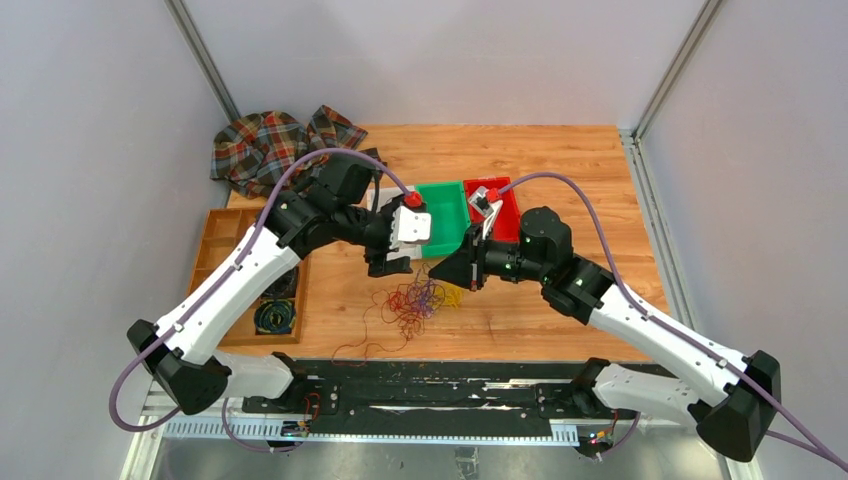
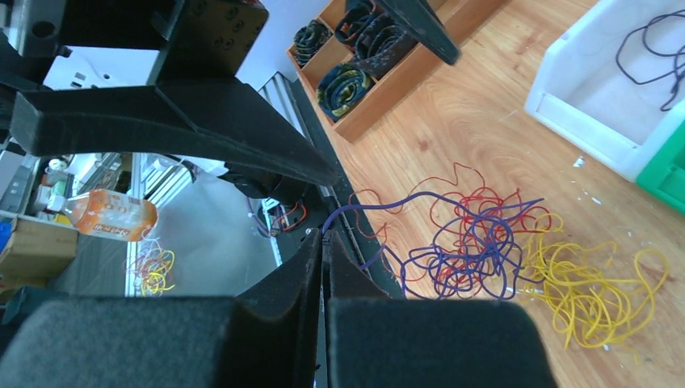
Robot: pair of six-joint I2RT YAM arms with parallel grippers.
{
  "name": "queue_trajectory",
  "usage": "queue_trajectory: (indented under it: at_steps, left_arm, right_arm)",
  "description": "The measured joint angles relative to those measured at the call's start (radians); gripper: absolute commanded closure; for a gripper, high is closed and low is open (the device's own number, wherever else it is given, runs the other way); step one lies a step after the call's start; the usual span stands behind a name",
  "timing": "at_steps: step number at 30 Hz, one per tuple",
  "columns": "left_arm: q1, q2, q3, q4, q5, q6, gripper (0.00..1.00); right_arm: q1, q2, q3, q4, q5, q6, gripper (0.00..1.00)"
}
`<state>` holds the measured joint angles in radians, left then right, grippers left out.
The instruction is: Untangle the cables
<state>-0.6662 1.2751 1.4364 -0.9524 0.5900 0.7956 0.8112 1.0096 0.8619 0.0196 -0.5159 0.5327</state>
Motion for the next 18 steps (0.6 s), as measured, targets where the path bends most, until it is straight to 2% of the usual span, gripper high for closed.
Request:
queue_trajectory:
  at_steps: [9,15,18]
  left_arm:
    - [-0.011,0.013,-0.005,0.000,0.114,0.029,0.31]
    - [-0.044,0.012,-0.029,-0.002,0.180,-0.021,0.51]
    - [-0.053,0.010,-0.030,-0.001,0.189,-0.031,0.67]
  right_arm:
    - [0.000,0.012,0.035,0.035,-0.053,0.029,0.99]
    - [0.000,0.012,0.048,0.058,-0.068,0.042,0.99]
    - [0.000,0.012,0.048,0.058,-0.069,0.047,0.99]
